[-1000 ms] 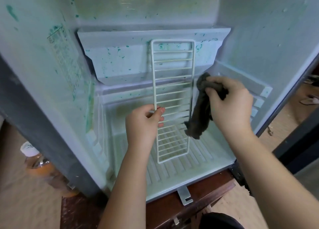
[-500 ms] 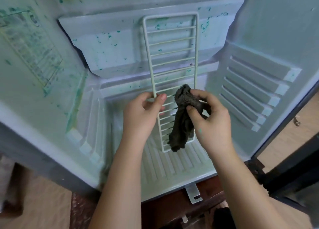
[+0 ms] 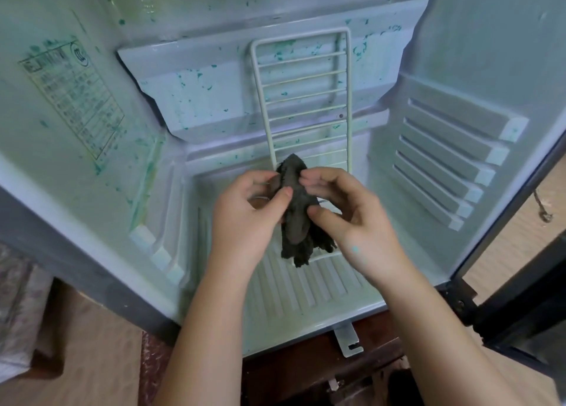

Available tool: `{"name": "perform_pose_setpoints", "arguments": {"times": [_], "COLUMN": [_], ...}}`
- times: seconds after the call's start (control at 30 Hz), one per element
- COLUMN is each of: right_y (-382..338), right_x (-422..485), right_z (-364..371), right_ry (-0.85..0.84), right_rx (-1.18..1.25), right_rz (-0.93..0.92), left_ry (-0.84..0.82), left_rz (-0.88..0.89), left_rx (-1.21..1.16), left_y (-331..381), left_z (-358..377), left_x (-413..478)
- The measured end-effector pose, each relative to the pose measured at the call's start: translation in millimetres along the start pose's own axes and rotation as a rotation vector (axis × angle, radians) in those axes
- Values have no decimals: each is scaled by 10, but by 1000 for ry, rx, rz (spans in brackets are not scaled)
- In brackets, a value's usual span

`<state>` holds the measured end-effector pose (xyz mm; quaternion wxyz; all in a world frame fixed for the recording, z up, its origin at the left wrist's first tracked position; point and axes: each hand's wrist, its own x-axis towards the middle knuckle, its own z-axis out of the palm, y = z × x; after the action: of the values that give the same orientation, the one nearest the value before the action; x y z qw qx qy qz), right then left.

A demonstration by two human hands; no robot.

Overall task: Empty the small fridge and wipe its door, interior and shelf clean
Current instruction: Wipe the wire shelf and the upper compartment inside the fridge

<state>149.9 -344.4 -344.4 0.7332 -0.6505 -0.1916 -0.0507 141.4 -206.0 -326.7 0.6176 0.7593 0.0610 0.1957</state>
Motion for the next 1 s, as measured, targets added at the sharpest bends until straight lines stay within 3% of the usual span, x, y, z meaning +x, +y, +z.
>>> {"name": "perform_pose_setpoints", "arguments": {"times": [0.17,0.37,0.6,0.77,0.9,1.0], "right_y": [35,-37,36,158,196,244], "right_x": [110,107,133,139,163,199], "right_z": [-225,-133,-176,-354,-513,-534], "right_ry": [435,572,581,527,497,255], "right_rx": [-314,-576,-936,-1020,-993,-853], "right_rz": [-24,-165,-223,-167,-103,-57], "left_ry": [33,-244,-358,-439,-253,-10], "left_rz": [74,141,127,137,145,144], "left_rx": [-72,52,101,196,229,215], "left_y": [78,161,158,159,127,44], "left_z": [-110,46,253,242,36,-133], "left_x": [16,-135,-302,-307,-195,-69]}}
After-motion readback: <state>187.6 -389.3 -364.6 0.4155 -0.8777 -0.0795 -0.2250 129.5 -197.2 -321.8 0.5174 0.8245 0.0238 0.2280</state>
